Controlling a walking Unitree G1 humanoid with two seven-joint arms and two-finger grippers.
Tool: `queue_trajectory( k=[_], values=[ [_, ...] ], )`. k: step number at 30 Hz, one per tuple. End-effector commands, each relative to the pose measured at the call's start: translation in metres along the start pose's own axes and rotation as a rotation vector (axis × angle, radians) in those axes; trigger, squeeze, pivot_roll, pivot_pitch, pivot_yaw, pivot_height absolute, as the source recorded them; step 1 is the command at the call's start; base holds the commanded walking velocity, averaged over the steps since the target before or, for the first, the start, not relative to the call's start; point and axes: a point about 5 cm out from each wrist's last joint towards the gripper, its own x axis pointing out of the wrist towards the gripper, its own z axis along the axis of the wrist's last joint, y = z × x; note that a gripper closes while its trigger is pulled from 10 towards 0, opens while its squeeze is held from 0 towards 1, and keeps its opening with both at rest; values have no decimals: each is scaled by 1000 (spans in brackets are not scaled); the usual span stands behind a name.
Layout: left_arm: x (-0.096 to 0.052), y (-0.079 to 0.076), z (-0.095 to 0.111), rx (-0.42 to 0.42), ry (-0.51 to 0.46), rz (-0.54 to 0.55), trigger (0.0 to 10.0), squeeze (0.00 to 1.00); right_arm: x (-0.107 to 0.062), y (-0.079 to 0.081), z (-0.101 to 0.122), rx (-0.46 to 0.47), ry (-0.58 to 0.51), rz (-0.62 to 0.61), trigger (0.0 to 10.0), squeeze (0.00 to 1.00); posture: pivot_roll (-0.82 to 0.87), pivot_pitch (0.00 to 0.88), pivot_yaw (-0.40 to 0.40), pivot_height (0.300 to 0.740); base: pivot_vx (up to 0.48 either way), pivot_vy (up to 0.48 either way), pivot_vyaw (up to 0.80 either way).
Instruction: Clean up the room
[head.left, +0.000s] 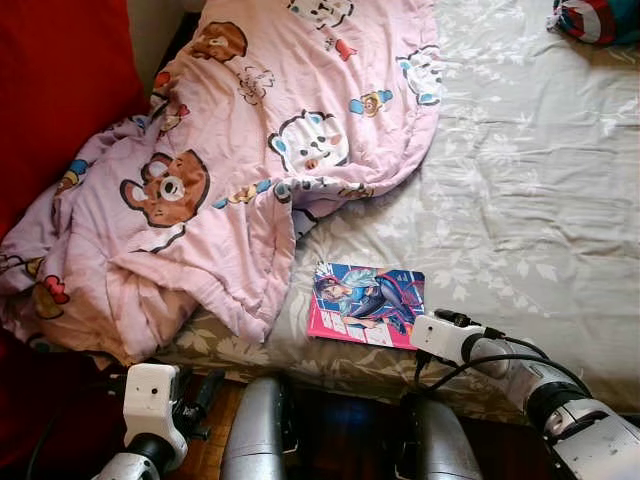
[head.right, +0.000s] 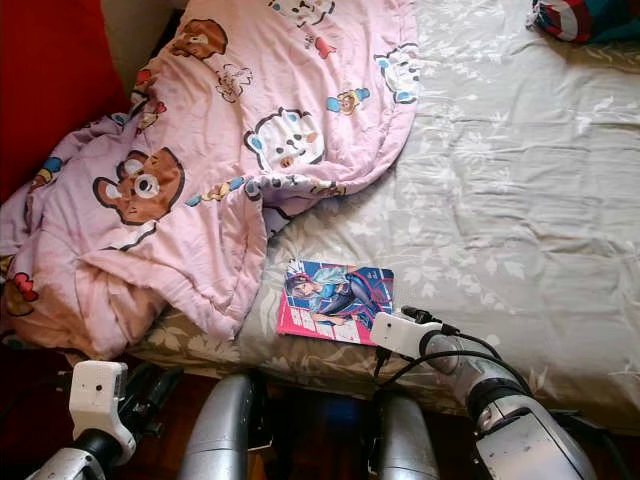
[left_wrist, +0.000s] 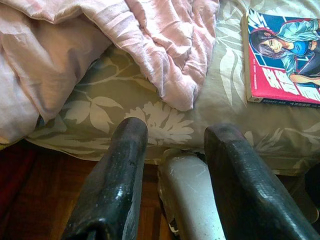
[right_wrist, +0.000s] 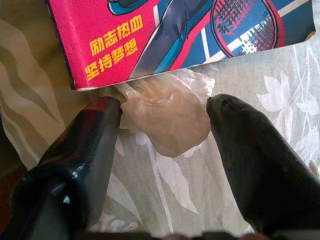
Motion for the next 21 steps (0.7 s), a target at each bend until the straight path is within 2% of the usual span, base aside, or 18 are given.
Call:
queue_trajectory(
  k=[1, 3, 4, 5, 21],
  values=[
    [-5, 3, -4, -6, 24, 11, 10000, 0, 1, 10, -1, -9, 10, 32, 10000, 0, 167, 350, 70, 636, 0, 0, 0],
    [-5, 3, -3, -6, 24, 11, 10000, 0, 1, 10, -1, -11, 10, 34, 10000, 0, 167, 350, 70, 636, 0, 0, 0],
    [-6, 3, -3, -5, 25, 13, 10000, 0, 1, 11, 0, -11, 9, 36, 3294, 0, 173, 355, 71, 636, 0, 0, 0],
    [-6, 3, -3, -5, 25, 13, 10000, 0, 2, 11, 0, -11, 8, 37, 0, 0, 173, 355, 71, 636, 0, 0, 0],
    [-9, 3, -3, -4, 30, 17, 10000, 0, 2, 19, -1, -15, 17, 55, 0, 0, 174, 354, 71, 636, 0, 0, 0]
  ],
)
